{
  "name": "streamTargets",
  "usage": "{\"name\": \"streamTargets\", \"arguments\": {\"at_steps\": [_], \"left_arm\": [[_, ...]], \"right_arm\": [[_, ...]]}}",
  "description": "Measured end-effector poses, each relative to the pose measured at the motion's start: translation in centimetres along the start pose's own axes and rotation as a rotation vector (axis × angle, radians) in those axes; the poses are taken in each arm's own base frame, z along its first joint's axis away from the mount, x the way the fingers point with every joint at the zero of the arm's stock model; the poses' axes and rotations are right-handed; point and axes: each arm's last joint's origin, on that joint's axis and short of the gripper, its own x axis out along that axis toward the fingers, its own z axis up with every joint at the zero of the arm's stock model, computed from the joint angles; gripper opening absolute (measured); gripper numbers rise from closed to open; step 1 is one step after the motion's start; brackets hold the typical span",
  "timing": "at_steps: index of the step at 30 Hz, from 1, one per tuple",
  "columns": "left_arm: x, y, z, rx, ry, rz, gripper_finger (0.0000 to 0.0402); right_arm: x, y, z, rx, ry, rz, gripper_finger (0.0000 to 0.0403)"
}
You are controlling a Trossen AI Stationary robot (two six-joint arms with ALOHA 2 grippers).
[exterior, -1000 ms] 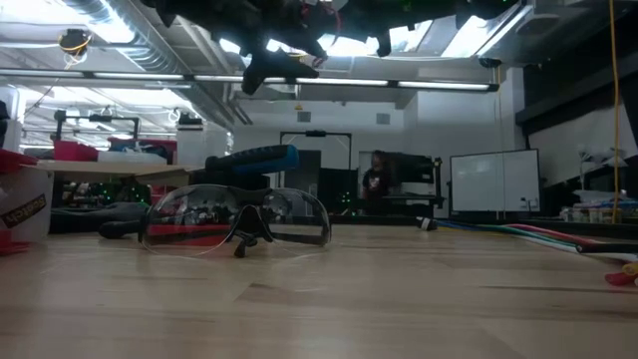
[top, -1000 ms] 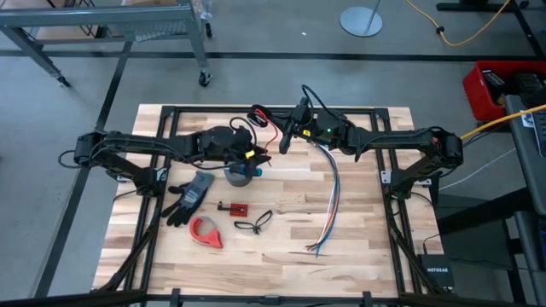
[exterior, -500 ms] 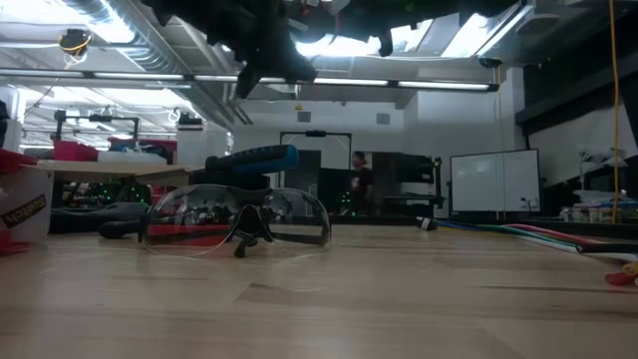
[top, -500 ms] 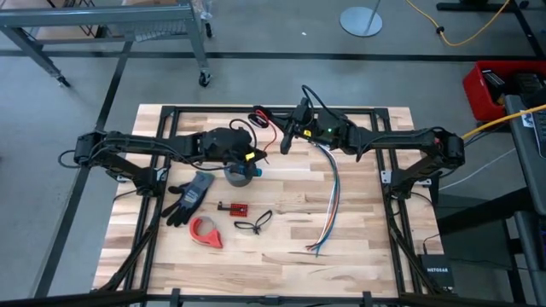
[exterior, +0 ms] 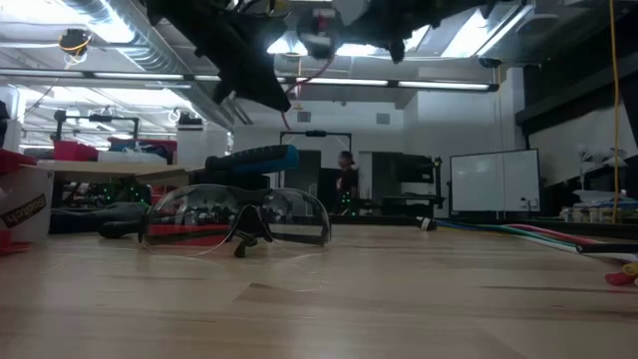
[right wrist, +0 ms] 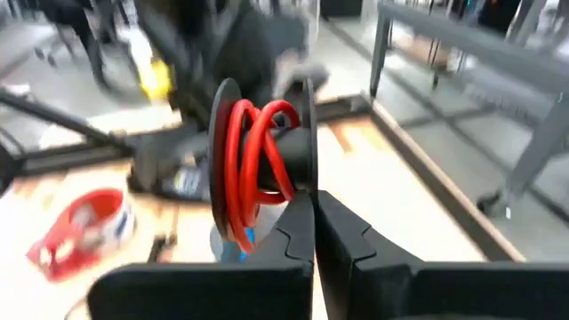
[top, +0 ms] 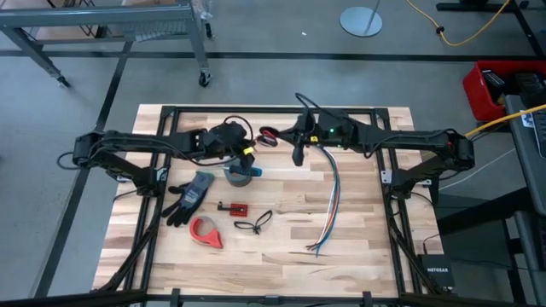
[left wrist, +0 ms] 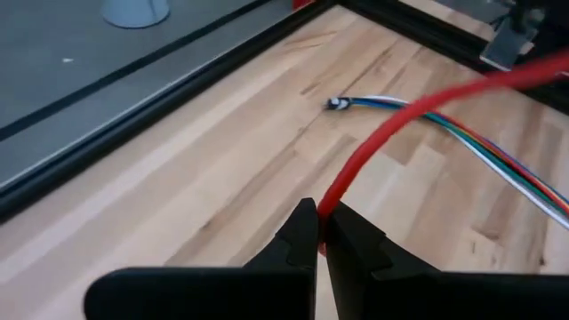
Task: Coil cords
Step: Coil the red wire into the black spool
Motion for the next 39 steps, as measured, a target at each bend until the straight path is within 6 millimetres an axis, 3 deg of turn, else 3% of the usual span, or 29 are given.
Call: {"name": "streamTargets", "arguments": {"at_steps": [6, 21, 39], "left_arm": [[-0.7, 0.5, 0.4, -0.011, -0.012, 0.006, 0.0001], [-2.2, 0.2, 2.1, -0.050, -0.141, -0.105, 0.0000], [-2.3, 0.0, 2.8, -0.092, -0.206, -0.152, 0.0000]], "right_arm": [[-0.1, -0.3, -1.2, 0.004, 0.127, -0.074, 0.0001], [0.2, -0.6, -2.1, 0.010, 0.194, -0.177, 0.0001], [4.8, -1.0, -4.5, 0.046, 0.163, -0.238, 0.0001]]}}
